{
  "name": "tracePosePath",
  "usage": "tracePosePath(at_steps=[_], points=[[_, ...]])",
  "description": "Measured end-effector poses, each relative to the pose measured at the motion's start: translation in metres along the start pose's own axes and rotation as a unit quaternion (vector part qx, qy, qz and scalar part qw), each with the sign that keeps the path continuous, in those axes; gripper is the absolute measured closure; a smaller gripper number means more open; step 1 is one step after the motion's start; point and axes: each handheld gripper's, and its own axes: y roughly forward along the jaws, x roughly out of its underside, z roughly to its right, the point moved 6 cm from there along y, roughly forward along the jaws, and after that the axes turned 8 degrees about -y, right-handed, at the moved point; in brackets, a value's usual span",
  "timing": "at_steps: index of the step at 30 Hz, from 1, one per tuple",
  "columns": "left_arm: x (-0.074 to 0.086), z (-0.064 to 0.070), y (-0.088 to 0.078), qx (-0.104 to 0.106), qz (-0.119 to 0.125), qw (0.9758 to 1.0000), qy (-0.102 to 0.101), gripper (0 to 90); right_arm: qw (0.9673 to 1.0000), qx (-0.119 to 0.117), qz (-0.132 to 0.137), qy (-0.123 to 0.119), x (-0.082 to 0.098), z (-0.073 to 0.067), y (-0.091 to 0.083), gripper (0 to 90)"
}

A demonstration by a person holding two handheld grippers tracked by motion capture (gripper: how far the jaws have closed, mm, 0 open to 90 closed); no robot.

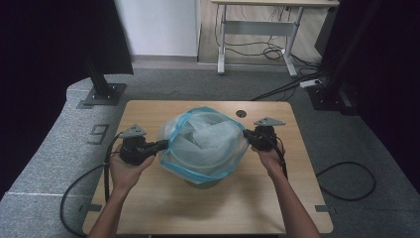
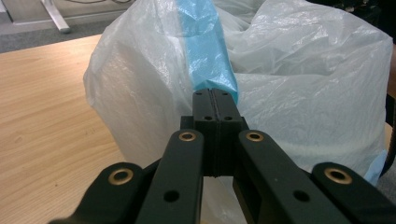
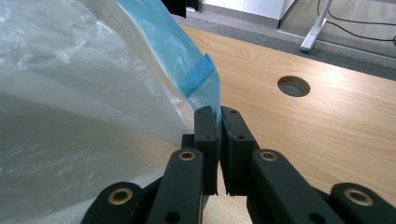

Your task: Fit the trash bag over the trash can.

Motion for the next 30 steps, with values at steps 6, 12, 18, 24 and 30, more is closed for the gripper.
tracePosePath(at_steps=[6, 12, 18, 24, 30], points=[[0.003, -0.011, -0.002, -0.018, 0.016, 0.9997, -0.007, 90.0, 1.0000, 0.001, -0.003, -0.002, 0.001, 0.000, 0.001, 85.1], [0.007, -0.026, 0.002, -0.027, 0.014, 0.9993, -0.023, 90.0, 1.0000, 0.002, -0.004, -0.004, 0.001, 0.000, 0.002, 85.4], [0.007, -0.027, 0.003, -0.021, 0.022, 0.9989, -0.036, 89.9, 1.0000, 0.000, -0.006, -0.003, 0.002, -0.001, 0.003, 85.5], [0.004, -0.021, -0.003, -0.027, 0.024, 0.9992, -0.018, 90.0, 1.0000, 0.003, -0.005, -0.003, 0.002, 0.000, 0.002, 85.5], [0.008, -0.032, -0.001, -0.031, 0.019, 0.9988, -0.032, 90.0, 1.0000, 0.002, -0.005, -0.003, 0.002, 0.000, 0.001, 85.5]])
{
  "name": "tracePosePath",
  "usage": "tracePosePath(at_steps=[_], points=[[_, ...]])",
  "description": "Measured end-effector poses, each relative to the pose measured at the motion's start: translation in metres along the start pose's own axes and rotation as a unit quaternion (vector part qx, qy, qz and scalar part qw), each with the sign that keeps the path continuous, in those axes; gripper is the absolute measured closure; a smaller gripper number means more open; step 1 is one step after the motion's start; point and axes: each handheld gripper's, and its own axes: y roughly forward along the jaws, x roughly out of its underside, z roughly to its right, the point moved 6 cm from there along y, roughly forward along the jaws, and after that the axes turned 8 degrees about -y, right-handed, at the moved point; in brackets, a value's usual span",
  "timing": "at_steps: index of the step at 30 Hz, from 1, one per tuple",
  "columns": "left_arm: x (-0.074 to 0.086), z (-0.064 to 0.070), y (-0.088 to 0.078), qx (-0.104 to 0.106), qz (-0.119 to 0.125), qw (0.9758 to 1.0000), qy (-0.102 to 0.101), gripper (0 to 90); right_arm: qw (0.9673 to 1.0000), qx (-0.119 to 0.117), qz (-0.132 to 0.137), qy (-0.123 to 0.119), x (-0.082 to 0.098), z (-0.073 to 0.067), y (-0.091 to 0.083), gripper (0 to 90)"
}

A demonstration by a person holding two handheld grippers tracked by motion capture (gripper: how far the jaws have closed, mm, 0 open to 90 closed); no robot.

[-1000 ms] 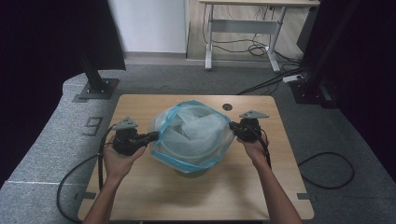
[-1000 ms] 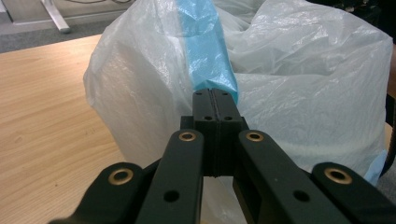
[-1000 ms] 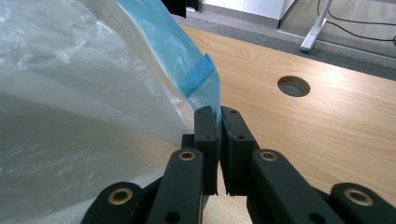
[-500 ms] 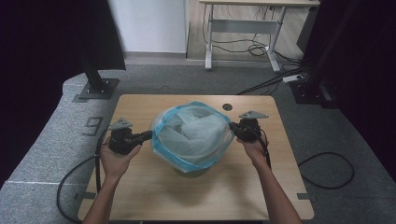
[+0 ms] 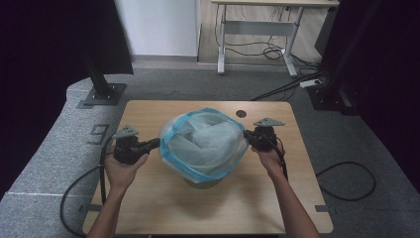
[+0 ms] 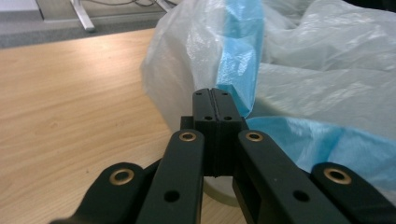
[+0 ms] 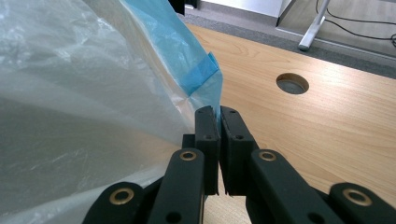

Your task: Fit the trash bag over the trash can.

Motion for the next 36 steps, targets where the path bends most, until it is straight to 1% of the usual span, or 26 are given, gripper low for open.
tracePosePath(at_steps=[2, 4, 7, 8, 11, 14, 17, 20, 22, 25, 27, 29, 32, 33, 34, 36], points=[[0.001, -0.003, 0.001, 0.006, 0.002, 0.9999, -0.011, 90.0, 1.0000, 0.001, 0.001, 0.000, 0.000, 0.000, 0.000, 85.5], [0.001, -0.004, 0.001, 0.007, 0.005, 0.9999, -0.011, 90.0, 1.0000, 0.001, 0.000, 0.000, 0.000, 0.000, 0.000, 85.5], [0.003, -0.004, 0.004, -0.003, -0.003, 1.0000, -0.003, 90.0, 1.0000, 0.000, -0.002, 0.000, 0.001, 0.000, 0.001, 85.5], [0.003, -0.005, 0.006, -0.007, -0.002, 1.0000, -0.003, 90.0, 1.0000, -0.001, -0.001, 0.001, 0.001, 0.000, 0.002, 85.6], [0.002, -0.010, 0.013, -0.010, -0.004, 0.9999, -0.012, 90.0, 1.0000, -0.002, -0.006, -0.002, 0.002, -0.002, 0.004, 85.9], [0.003, -0.015, 0.023, -0.013, -0.015, 0.9996, -0.022, 90.0, 0.9999, -0.007, -0.008, -0.003, 0.004, -0.006, 0.009, 87.5], [0.006, -0.018, 0.034, -0.011, -0.030, 0.9990, -0.031, 90.0, 0.9996, -0.018, -0.018, -0.007, 0.012, -0.011, 0.015, 88.6], [0.009, -0.021, 0.043, -0.013, -0.041, 0.9984, -0.038, 90.0, 0.9993, -0.029, -0.022, -0.001, 0.019, -0.014, 0.021, 88.8], [0.010, -0.023, 0.048, -0.015, -0.048, 0.9979, -0.041, 90.0, 0.9993, -0.030, -0.022, -0.007, 0.021, -0.016, 0.023, 88.8], [0.011, -0.027, 0.056, -0.013, -0.055, 0.9973, -0.047, 90.0, 0.9992, -0.033, -0.024, -0.005, 0.023, -0.016, 0.025, 88.8], [0.013, -0.028, 0.060, -0.009, -0.059, 0.9969, -0.051, 90.0, 0.9991, -0.035, -0.024, 0.002, 0.025, -0.014, 0.027, 88.8], [0.012, -0.029, 0.057, -0.010, -0.053, 0.9973, -0.050, 90.0, 0.9990, -0.037, -0.022, 0.007, 0.026, -0.014, 0.028, 88.7], [0.005, -0.032, 0.043, -0.014, -0.021, 0.9981, -0.055, 89.7, 0.9991, -0.036, -0.020, 0.007, 0.027, -0.013, 0.027, 88.7], [0.001, -0.033, 0.035, -0.012, -0.007, 0.9982, -0.058, 87.8, 0.9992, -0.034, -0.018, 0.008, 0.027, -0.012, 0.026, 88.7], [-0.001, -0.032, 0.028, -0.009, 0.003, 0.9983, -0.057, 79.6, 0.9993, -0.033, -0.017, 0.008, 0.027, -0.010, 0.025, 88.7], [-0.005, -0.031, 0.016, -0.007, 0.019, 0.9985, -0.050, 74.5, 0.9994, -0.030, -0.016, 0.010, 0.026, -0.008, 0.023, 88.6]])
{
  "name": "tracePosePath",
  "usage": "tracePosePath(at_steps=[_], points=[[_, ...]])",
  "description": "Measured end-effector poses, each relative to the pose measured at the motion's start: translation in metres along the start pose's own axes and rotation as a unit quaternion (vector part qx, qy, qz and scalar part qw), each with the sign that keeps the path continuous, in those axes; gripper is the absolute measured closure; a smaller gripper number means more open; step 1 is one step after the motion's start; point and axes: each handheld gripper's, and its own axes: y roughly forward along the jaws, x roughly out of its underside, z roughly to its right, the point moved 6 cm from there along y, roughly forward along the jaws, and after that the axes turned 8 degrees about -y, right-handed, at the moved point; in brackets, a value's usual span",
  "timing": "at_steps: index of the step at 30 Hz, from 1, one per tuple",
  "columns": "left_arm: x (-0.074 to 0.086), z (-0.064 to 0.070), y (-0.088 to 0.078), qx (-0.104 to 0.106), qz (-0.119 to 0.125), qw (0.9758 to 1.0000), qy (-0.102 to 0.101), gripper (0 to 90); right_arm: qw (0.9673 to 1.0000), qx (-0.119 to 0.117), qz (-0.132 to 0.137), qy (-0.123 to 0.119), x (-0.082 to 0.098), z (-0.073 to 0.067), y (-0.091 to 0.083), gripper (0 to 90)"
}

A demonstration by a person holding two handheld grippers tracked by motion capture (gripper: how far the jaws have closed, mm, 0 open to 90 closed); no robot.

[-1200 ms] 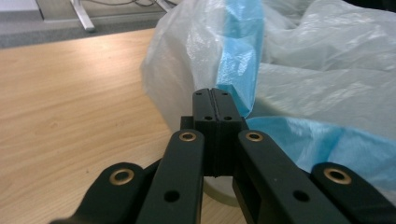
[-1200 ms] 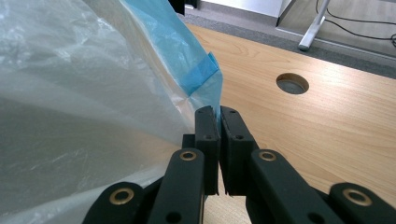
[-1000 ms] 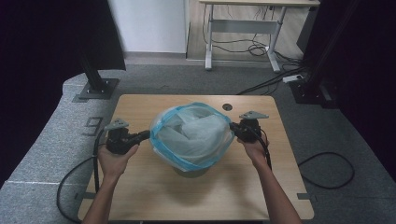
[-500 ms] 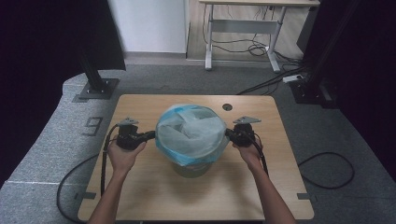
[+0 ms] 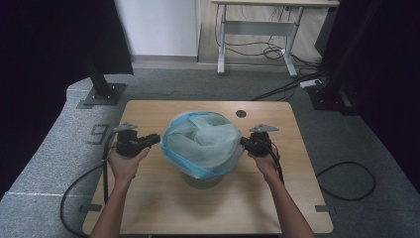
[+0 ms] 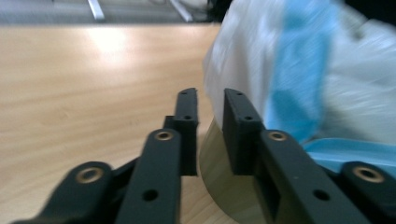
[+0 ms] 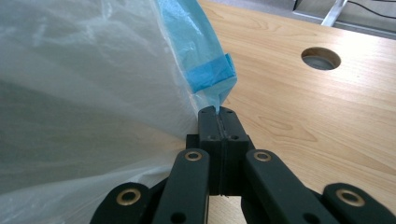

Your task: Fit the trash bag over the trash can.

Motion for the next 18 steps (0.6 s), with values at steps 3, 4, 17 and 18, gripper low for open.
tracePosePath(at_steps=[3, 4, 17, 18], points=[[-0.007, 0.010, -0.016, 0.014, 0.021, 0.9995, 0.020, 66.3, 1.0000, 0.001, 0.000, 0.001, -0.001, 0.001, -0.002, 88.6], [-0.008, 0.014, -0.019, 0.019, 0.023, 0.9992, 0.026, 62.0, 1.0000, 0.002, 0.000, 0.000, -0.001, 0.000, -0.002, 88.6], [-0.023, 0.044, 0.007, 0.028, -0.021, 0.9966, 0.075, 48.2, 1.0000, 0.002, 0.001, -0.004, -0.003, -0.001, -0.004, 88.6], [-0.024, 0.044, 0.009, 0.029, -0.024, 0.9966, 0.073, 51.2, 1.0000, 0.002, 0.001, -0.004, -0.003, -0.001, -0.004, 88.6]])
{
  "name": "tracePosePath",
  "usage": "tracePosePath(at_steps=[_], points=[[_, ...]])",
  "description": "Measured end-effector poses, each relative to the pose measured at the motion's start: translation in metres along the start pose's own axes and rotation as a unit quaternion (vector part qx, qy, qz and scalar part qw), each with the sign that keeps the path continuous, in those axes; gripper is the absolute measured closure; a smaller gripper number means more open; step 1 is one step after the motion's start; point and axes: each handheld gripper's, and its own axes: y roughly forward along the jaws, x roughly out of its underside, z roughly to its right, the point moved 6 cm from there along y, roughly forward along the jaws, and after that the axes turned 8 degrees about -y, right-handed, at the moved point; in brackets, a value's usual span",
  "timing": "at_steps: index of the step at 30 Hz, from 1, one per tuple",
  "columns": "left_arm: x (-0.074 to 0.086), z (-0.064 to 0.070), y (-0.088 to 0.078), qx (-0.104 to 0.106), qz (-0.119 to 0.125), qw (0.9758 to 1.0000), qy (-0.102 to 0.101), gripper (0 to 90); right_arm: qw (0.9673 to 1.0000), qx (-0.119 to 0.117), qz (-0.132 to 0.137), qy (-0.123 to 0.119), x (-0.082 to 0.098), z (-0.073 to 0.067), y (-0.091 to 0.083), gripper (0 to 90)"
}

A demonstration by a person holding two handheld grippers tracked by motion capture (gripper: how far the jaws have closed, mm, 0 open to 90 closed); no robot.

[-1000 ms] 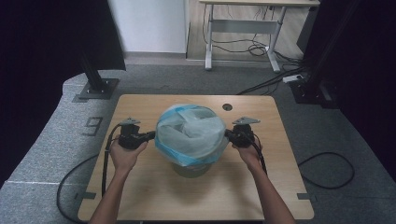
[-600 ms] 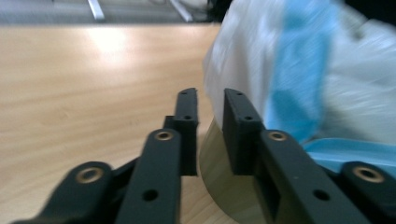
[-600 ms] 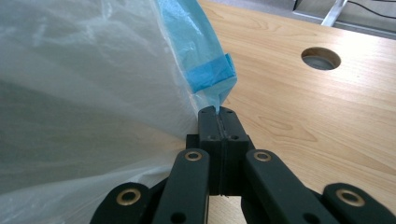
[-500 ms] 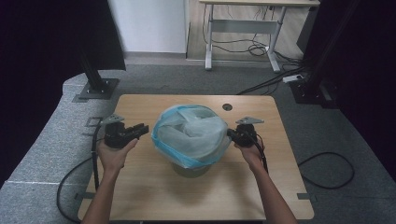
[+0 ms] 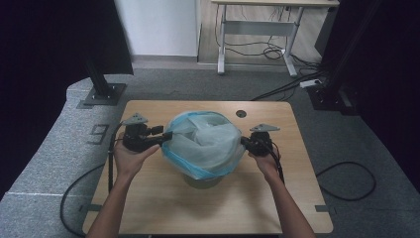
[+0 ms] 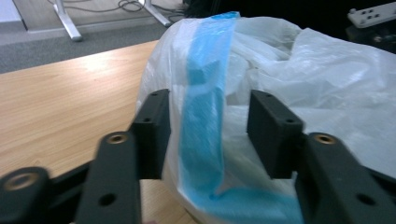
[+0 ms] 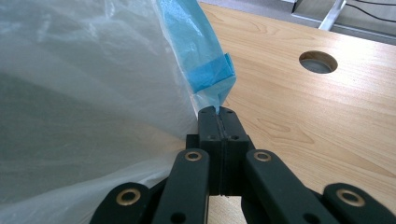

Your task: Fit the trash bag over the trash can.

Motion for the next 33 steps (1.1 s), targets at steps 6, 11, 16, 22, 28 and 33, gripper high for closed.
tracePosePath(at_steps=[6, 11, 16, 22, 28, 33], points=[[-0.008, -0.001, 0.009, 0.009, -0.012, 0.9999, -0.003, 68.3, 1.0000, -0.005, 0.002, -0.002, -0.001, -0.003, 0.000, 88.5], [-0.013, -0.001, 0.007, 0.019, 0.001, 0.9998, -0.004, 81.1, 1.0000, -0.002, 0.003, 0.000, -0.001, 0.000, -0.002, 88.5], [-0.017, -0.007, 0.008, 0.001, 0.009, 1.0000, -0.001, 89.7, 1.0000, 0.004, 0.008, 0.004, -0.003, 0.003, -0.003, 88.5], [-0.018, -0.024, 0.016, -0.027, 0.010, 0.9994, -0.019, 89.9, 0.9999, 0.010, 0.009, 0.003, -0.007, 0.002, 0.000, 88.7], [-0.006, -0.043, 0.032, -0.034, -0.020, 0.9980, -0.049, 89.9, 1.0000, 0.003, -0.001, 0.002, -0.004, -0.001, 0.007, 88.8], [0.004, -0.047, 0.042, -0.028, -0.038, 0.9971, -0.059, 89.9, 0.9997, -0.008, -0.017, 0.018, 0.001, 0.000, 0.012, 88.8]])
